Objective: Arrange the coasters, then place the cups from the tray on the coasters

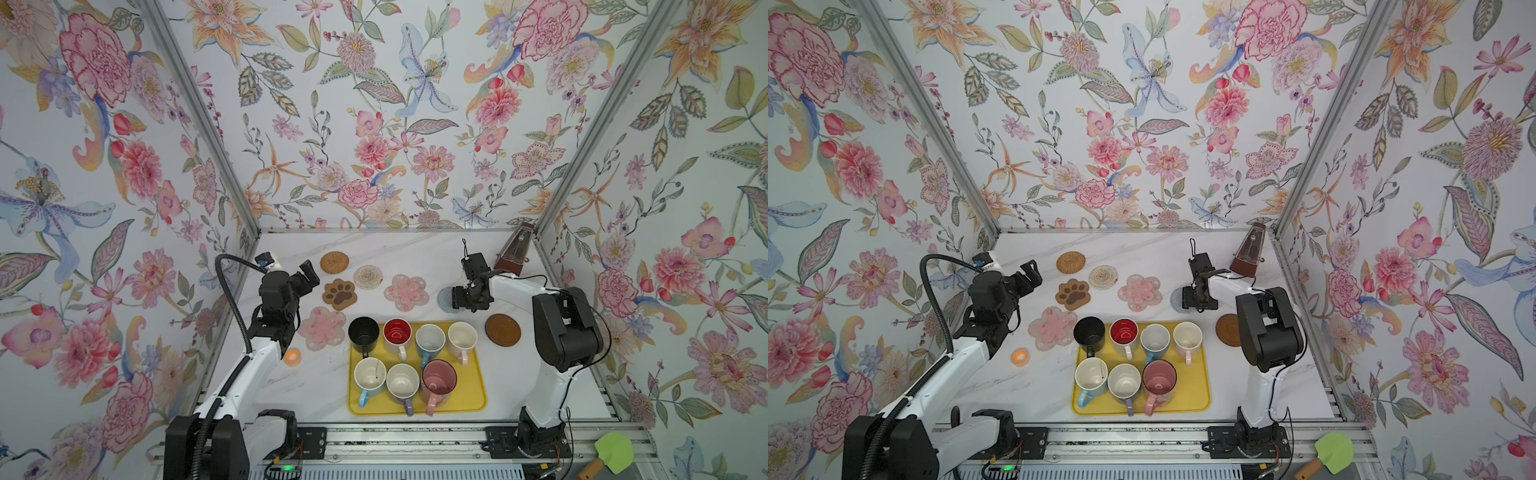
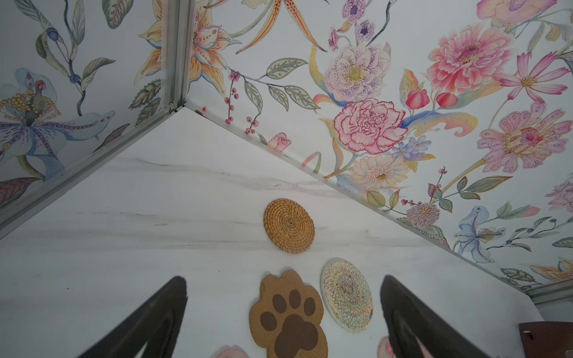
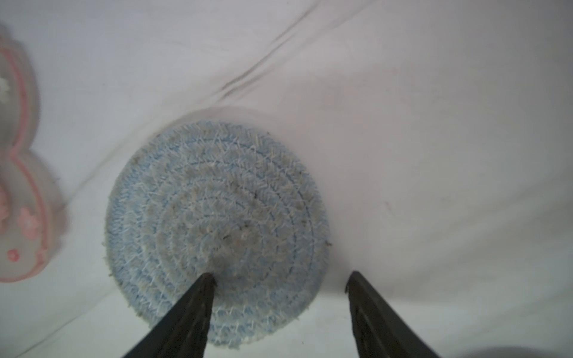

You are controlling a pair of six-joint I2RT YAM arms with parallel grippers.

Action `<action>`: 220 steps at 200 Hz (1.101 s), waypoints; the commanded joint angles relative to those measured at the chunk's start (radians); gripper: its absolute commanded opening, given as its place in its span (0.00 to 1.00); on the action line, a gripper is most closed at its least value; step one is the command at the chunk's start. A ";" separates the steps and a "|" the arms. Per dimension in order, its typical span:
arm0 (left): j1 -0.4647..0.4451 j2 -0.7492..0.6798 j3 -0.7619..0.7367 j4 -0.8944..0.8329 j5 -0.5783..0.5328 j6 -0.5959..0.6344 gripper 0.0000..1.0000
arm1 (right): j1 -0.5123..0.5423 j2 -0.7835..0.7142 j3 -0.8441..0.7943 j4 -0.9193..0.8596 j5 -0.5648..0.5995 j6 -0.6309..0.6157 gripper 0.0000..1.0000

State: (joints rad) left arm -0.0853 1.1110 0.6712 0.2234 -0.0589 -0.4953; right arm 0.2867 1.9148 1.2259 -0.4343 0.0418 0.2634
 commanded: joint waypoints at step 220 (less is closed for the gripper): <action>0.005 -0.037 0.048 -0.078 -0.007 0.023 0.99 | 0.057 0.165 0.130 -0.006 0.012 0.011 0.70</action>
State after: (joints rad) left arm -0.0853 1.0733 0.6994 0.1562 -0.0814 -0.4767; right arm 0.3347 2.0201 1.3502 -0.3794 0.0597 0.2703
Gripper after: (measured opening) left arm 0.989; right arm 0.703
